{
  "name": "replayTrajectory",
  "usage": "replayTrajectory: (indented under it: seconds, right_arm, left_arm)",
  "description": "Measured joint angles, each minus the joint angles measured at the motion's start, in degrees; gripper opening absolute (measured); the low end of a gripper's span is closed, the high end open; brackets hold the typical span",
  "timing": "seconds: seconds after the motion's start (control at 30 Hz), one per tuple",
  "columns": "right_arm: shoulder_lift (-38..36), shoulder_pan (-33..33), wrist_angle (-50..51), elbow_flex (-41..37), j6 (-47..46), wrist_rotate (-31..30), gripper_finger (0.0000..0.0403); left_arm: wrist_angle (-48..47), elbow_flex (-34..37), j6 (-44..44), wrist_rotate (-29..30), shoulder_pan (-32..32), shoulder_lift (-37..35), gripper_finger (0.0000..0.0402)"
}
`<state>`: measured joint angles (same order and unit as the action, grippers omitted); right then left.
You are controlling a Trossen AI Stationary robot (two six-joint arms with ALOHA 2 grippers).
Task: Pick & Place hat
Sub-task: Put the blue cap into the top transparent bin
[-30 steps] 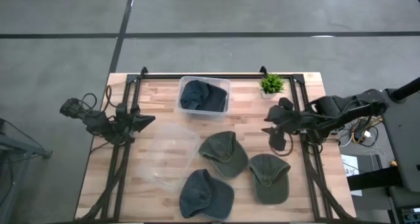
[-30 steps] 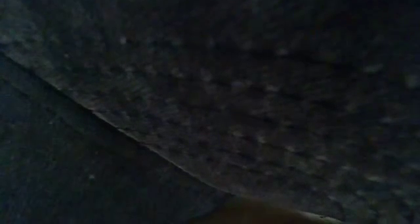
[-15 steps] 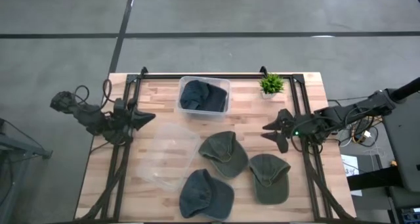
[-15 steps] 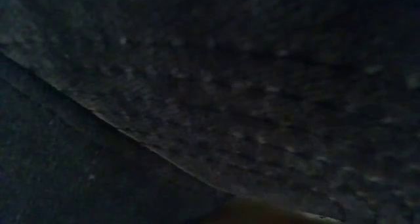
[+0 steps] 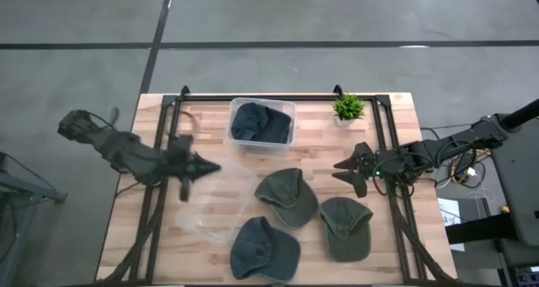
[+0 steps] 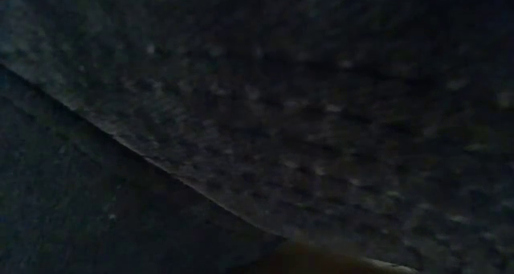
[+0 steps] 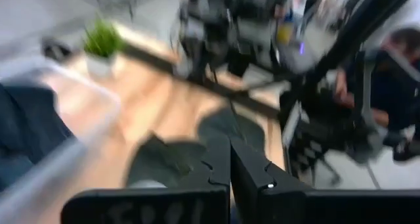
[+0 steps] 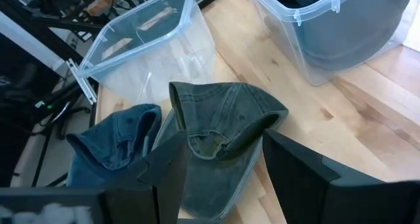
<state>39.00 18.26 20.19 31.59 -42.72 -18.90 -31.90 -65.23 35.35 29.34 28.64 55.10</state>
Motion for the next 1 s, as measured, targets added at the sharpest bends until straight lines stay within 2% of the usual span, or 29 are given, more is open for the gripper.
replayTrajectory:
  seconds: [0.13, 0.27, 0.57, 0.7, 0.8, 0.9, 1.0]
  right_arm:
    - [-0.04, 0.00, 0.01, 0.00, 0.28, -0.09, 0.0192]
    - [-0.04, 0.00, 0.06, 0.00, 0.80, 0.08, 0.0192]
    - [-0.75, -0.02, -0.25, 0.00, 2.69, 3.43, 0.0192]
    - [-0.29, -0.02, -3.35, -0.02, 4.86, 5.89, 0.0192]
    - [1.23, 0.00, -10.22, -0.02, 9.37, 10.07, 0.0192]
    - [4.08, 0.10, -19.25, 0.00, 14.05, 14.21, 0.0192]
    - [8.49, 1.04, -20.00, 2.79, 16.21, 16.33, 0.0192]
  left_arm:
    - [-4.40, -6.58, 5.01, -7.14, 0.22, 8.36, 0.0003]
    - [-5.81, -13.42, 6.34, -10.86, 0.75, 14.46, 0.0003]
    - [-9.20, -24.39, 8.13, -9.65, 4.92, 23.95, 0.0003]
    - [-12.89, -26.55, 11.83, -5.59, 7.87, 26.57, 0.0003]
    - [-15.43, -26.23, 12.93, 0.64, 10.83, 26.71, 0.0003]
    - [-16.18, -26.30, 12.58, 12.25, 15.32, 24.65, 0.0003]
    - [-16.17, -24.72, 12.62, 24.95, 21.11, 22.35, 0.0003]
